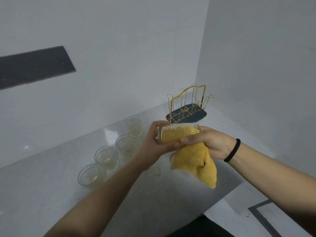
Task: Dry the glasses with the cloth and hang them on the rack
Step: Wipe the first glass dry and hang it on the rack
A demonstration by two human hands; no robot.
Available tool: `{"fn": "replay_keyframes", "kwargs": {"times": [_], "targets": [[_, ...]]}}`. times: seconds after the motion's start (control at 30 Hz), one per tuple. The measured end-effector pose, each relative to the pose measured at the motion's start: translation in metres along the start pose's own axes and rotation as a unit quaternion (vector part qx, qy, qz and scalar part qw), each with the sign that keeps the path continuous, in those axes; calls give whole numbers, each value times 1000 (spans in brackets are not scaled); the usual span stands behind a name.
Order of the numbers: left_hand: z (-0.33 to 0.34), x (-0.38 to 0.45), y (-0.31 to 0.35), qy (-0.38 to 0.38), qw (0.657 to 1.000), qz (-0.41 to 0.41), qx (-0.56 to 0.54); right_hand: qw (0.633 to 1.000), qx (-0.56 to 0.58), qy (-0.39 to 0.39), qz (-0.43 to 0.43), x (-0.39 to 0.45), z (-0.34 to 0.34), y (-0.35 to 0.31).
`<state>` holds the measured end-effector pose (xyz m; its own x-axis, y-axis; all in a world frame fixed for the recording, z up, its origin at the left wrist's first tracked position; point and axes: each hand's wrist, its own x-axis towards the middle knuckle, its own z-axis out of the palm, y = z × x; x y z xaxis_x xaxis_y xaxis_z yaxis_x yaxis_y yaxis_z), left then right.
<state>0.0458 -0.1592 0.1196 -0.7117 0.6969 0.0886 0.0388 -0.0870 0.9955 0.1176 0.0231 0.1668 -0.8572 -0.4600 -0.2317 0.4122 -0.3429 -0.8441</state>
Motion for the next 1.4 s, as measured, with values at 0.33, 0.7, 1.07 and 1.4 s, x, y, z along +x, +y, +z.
{"fn": "replay_keyframes", "kwargs": {"times": [0.33,0.7,1.07,1.4], "targets": [[-12,9,14,-54,959,-208,-186,817,-573,69,-13,6,10,-14],[-15,9,11,-63,949,-249,-184,820,-571,26,-4,5,8,-5],[-5,12,1,-34,981,-147,-125,946,-304,79,-75,-1,3,-15],[-14,19,19,-60,920,-285,-263,919,-386,-53,68,-5,18,-38]]}}
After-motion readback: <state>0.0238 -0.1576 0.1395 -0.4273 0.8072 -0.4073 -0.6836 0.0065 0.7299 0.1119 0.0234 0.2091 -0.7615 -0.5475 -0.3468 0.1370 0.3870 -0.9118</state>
